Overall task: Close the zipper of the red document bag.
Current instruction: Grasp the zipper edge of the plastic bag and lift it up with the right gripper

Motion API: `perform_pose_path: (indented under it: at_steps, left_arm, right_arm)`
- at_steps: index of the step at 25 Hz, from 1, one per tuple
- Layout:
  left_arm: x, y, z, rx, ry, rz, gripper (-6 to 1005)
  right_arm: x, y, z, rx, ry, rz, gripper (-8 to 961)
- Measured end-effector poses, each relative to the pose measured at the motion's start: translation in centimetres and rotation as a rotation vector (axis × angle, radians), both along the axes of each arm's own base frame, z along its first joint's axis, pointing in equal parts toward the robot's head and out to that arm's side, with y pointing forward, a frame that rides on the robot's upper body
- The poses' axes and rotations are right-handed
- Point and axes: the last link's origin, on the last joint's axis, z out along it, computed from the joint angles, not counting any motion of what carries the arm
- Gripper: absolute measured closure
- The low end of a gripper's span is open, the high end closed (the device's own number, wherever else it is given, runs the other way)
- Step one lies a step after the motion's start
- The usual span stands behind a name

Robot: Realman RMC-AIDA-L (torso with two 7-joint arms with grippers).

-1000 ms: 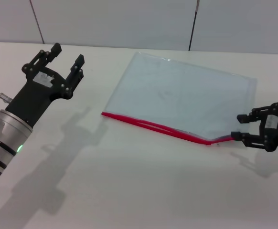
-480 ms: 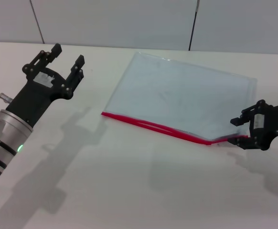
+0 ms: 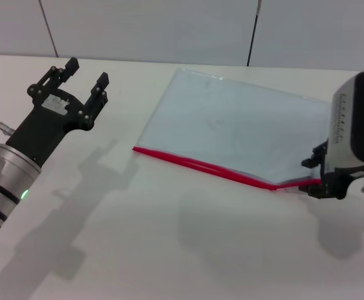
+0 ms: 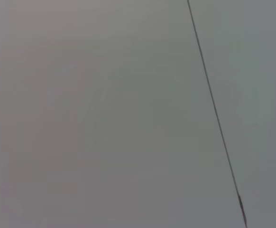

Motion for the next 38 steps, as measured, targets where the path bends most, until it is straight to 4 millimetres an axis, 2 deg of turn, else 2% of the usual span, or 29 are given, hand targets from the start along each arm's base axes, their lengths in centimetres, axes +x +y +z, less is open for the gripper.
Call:
perform_pose_path:
  at_steps: [3,9,15,23,38]
  left_arm:
    - [0.0,0.0,0.0,0.0,0.0,0.0,414]
    - [-0.1,0.0,0.0,-0.002,0.001,0.004,414]
    - [-0.1,0.0,0.0,-0.002,0.002,0.005,415]
    - [-0.1,0.0,0.0,-0.003,0.002,0.005,415]
    - [0.1,0.2,0.0,-0.01,-0.013,0.002,414]
  right_arm:
    - [-0.7,0.1,-0.5,0.021,-0.023,0.038,472]
    - [-0.3,0.0,-1.0,0.053,-0.11,0.026,472]
    - [-0.6,-0.1,-1.1,0.075,-0.137,0.042,471]
    - [-1.1,-0.3,-3.0,0.123,-0.222,0.097,474]
    - [-1.3,0.4,-4.4,0.182,-0.289,0.149,482]
